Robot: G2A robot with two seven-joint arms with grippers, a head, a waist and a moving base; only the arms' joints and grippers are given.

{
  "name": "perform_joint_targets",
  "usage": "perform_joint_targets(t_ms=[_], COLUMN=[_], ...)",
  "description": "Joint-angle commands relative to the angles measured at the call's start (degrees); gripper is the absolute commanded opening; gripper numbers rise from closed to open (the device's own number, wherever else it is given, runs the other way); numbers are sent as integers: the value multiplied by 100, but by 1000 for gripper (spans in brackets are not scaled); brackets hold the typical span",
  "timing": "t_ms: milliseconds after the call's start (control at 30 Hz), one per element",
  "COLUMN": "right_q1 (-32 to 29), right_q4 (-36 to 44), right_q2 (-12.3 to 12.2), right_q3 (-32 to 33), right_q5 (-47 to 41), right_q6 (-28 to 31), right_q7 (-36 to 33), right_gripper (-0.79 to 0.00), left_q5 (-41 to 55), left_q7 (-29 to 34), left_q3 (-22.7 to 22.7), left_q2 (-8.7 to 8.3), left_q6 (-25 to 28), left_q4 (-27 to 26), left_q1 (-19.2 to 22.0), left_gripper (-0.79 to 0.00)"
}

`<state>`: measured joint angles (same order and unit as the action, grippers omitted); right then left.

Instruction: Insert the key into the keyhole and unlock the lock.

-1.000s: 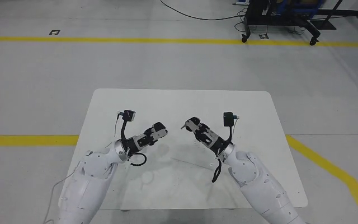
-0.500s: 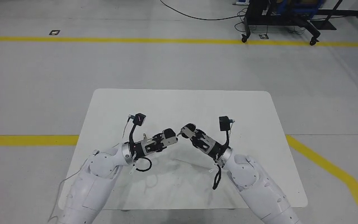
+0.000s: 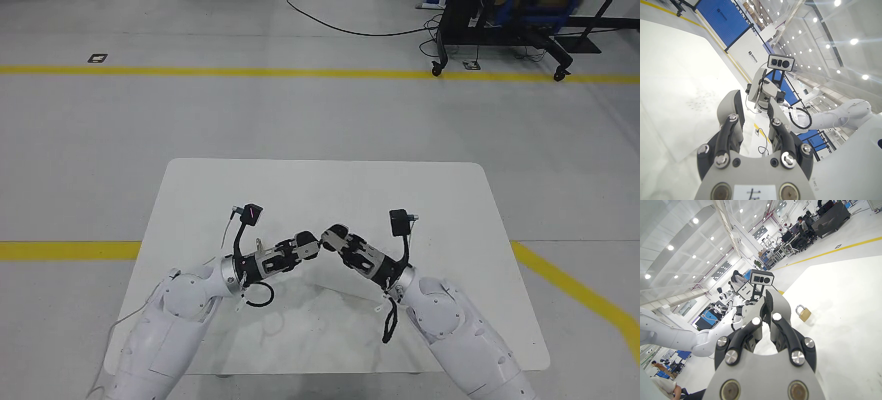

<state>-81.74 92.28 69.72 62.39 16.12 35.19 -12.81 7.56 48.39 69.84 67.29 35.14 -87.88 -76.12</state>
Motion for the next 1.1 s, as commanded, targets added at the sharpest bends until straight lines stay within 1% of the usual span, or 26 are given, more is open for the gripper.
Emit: perform_joint_targets(t_ms=[0, 100, 133, 167, 200, 600, 633, 667, 800, 867, 933, 1033, 1067], right_q1=[5, 33, 43, 56, 69, 133, 132, 132, 135, 135, 135, 135, 135], right_q4=[-11, -36, -46, -52, -61, -128, -129, -125, -126, -126, -126, -126, -126], right_q2=[2, 9, 11, 14, 16, 30, 31, 31, 29, 29, 29, 29, 29], right_q3=[-27, -64, -74, -79, -82, -50, -48, -47, -60, -60, -60, -60, -60], right_q5=[-40, -78, -91, -102, -108, -116, -121, -126, -113, -113, -113, -113, -113], right_q6=[-33, -80, -96, -106, -111, -186, -191, -197, -226, -226, -226, -226, -226], right_q7=[-72, -141, -155, -162, -165, -112, -112, -117, -196, -196, -196, -196, -196], right_gripper=[-785, -785, -785, -785, -785, -785, -677, 0, 0, 0, 0, 0, 0], left_q5=[68, 117, 108, 86, 77, 141, 133, 125, 187, 199, 263, 417, 411], left_q7=[29, 59, 73, 75, 70, -16, -49, -73, -59, -204, -340, -706, -722], left_q3=[-5, -22, -29, -35, -45, -102, -99, -101, -85, 4, 111, 371, 386], left_q2=[-7, -17, -21, -25, -27, -56, -58, -60, -76, -88, -102, -125, -127], left_q6=[-4, 25, 44, 60, 71, 86, 85, 96, 261, 282, 259, 78, 50], left_q4=[32, 57, 66, 77, 84, 202, 208, 207, 202, 221, 217, 248, 244], left_q1=[24, 48, 54, 58, 60, 120, 124, 124, 116, 110, 97, 93, 94], left_gripper=[-560, -591, -628, -693, -785, -785, -785, -785, -785, -785, -785, -785, -785])
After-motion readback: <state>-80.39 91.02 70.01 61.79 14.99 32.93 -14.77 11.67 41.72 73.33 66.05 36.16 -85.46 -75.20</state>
